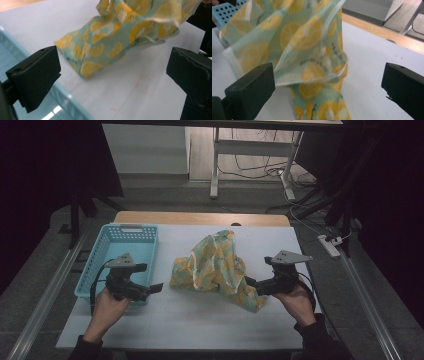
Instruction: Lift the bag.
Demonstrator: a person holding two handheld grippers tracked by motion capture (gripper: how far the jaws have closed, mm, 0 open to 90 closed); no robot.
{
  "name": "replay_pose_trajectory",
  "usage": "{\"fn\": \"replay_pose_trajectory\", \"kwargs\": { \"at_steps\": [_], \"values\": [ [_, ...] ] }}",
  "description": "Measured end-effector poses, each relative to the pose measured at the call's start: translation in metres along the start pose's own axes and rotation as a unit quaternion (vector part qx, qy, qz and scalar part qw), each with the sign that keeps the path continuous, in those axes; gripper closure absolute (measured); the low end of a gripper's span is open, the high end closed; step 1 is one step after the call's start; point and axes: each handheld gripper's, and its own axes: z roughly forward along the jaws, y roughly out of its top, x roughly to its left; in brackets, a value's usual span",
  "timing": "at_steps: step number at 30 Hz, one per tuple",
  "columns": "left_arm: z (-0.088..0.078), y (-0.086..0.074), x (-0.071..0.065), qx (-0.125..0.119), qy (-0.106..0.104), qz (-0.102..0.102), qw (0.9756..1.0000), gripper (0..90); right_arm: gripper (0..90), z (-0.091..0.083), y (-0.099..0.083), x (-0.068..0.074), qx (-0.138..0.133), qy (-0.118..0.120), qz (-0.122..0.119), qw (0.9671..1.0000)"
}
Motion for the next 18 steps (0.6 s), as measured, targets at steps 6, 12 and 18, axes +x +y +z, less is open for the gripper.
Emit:
{"fn": "replay_pose_trajectory", "kwargs": {
  "at_steps": [6, 12, 18],
  "values": [
    [-0.010, -0.027, -0.008, -0.001, 0.015, -0.007, 0.9999, 0.0, 0.0, -0.008, -0.029, 0.007, 0.001, -0.006, 0.020, 0.9998],
    [-0.022, -0.052, -0.016, -0.006, 0.027, -0.021, 0.9994, 0.0, 0.0, -0.019, -0.060, 0.011, 0.015, -0.031, 0.030, 0.9990],
    [-0.035, -0.075, -0.020, -0.007, 0.048, -0.034, 0.9982, 0.0, 0.0, -0.034, -0.082, 0.013, 0.017, -0.049, 0.039, 0.9979]
  ]
}}
